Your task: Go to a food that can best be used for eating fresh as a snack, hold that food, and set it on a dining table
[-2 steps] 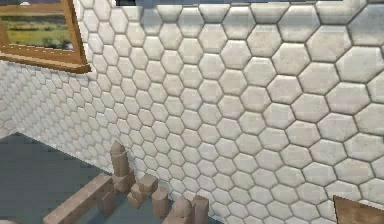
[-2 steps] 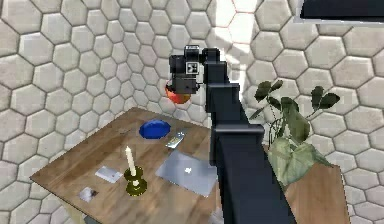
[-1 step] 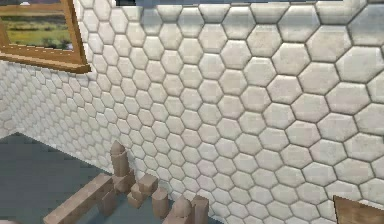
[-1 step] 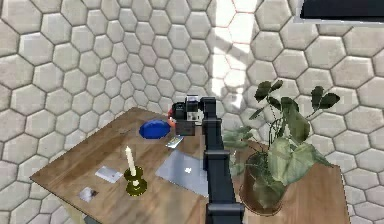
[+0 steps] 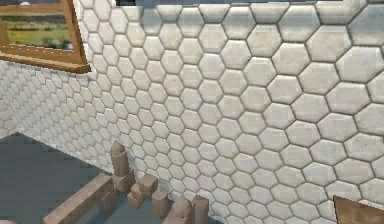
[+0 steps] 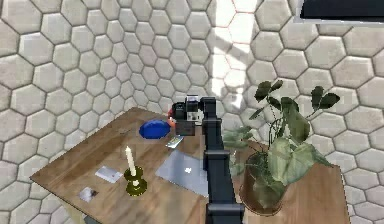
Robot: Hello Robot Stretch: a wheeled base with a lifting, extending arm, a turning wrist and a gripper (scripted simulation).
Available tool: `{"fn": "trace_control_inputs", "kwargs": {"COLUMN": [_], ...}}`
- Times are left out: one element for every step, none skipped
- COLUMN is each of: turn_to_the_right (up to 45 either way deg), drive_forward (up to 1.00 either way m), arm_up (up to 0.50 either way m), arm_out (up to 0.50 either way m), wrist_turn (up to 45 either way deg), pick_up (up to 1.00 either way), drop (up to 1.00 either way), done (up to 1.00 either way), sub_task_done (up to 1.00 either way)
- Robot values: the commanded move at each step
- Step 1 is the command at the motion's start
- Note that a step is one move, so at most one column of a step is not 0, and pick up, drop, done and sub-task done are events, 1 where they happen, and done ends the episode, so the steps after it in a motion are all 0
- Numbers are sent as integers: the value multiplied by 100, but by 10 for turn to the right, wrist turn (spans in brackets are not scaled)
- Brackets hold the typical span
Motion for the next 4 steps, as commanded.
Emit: {"fn": "trace_control_inputs", "kwargs": {"turn_to_the_right": [0, 0, 0, 0], "drive_forward": [0, 0, 0, 0], "arm_up": [0, 10, 0, 0], "arm_out": [0, 0, -8, 0], "wrist_turn": [0, 0, 0, 0], "pick_up": [0, 0, 0, 0], "drop": [100, 0, 0, 0], "done": [0, 0, 0, 100], "sub_task_done": [0, 0, 0, 0]}}
